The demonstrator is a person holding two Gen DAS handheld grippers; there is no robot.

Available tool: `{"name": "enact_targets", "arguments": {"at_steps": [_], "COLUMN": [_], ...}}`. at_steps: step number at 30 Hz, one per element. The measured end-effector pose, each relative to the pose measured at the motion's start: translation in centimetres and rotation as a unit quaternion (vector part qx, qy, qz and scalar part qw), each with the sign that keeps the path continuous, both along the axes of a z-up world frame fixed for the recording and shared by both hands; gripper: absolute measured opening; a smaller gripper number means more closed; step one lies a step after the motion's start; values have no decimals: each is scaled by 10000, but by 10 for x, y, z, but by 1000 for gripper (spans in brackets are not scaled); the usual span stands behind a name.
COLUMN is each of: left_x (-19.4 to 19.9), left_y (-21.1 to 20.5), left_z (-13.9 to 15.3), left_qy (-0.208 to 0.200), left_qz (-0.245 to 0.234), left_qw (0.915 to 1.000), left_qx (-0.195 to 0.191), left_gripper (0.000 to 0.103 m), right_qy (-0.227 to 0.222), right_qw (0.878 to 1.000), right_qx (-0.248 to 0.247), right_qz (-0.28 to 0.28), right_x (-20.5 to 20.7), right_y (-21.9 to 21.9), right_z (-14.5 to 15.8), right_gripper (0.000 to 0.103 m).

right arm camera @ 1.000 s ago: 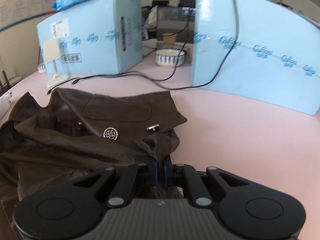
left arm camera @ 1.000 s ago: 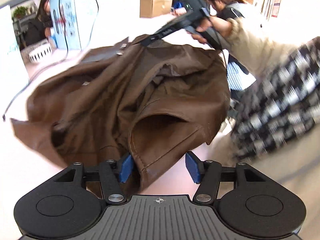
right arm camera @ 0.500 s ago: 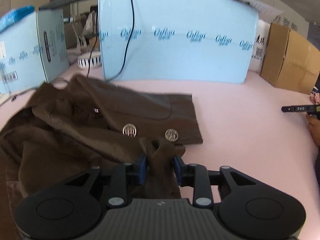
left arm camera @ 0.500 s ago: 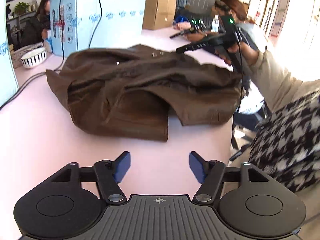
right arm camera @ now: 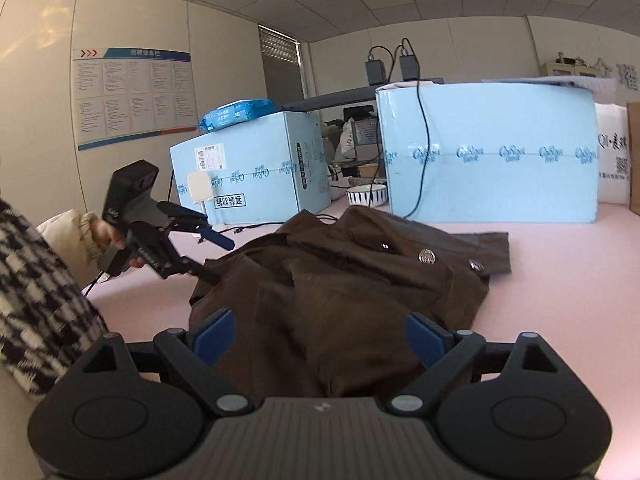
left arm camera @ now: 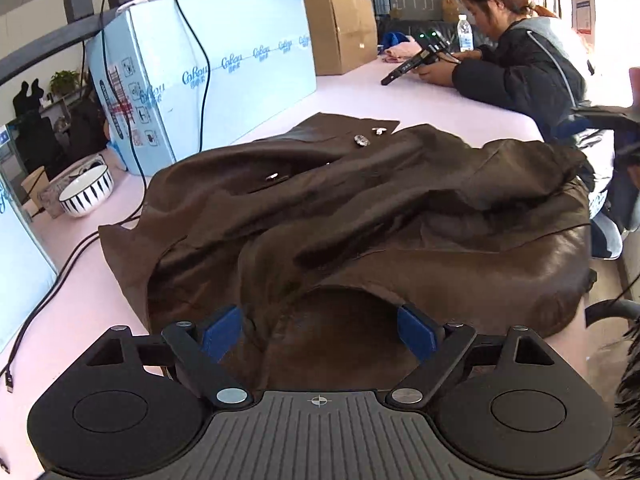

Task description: Fold clothes

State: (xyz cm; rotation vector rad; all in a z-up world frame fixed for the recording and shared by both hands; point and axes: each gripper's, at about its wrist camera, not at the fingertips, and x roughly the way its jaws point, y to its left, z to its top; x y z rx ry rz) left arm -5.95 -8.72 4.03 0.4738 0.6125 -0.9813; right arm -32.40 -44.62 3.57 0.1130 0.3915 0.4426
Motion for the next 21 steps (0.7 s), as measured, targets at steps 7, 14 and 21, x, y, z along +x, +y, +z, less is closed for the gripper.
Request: {"name": "enact_targets", "arguments": {"at_steps": [7,14,21], "left_x": [26,-13,-41], "left_y": [-8,-16,-17], "left_z": [-14,-11,-5], "left_qy": [778,651,335], "left_qz": [-341,-1108,-1583], "left_qw": [9964,9915,9864], "left_qx": [-47,194,273], "left_gripper": [87,87,87], "right_qy": [690,1312,1437], "right_qw": [9942,9798,9675], "right_qx": [388,1110,1615], "right_qz": [-734,-1021,-1311], "right_x": [-31,-11,-25], "right_y": [-23,-41,-59], "right_z": [-25,-60,-85], "right_gripper": [96,58,88]}}
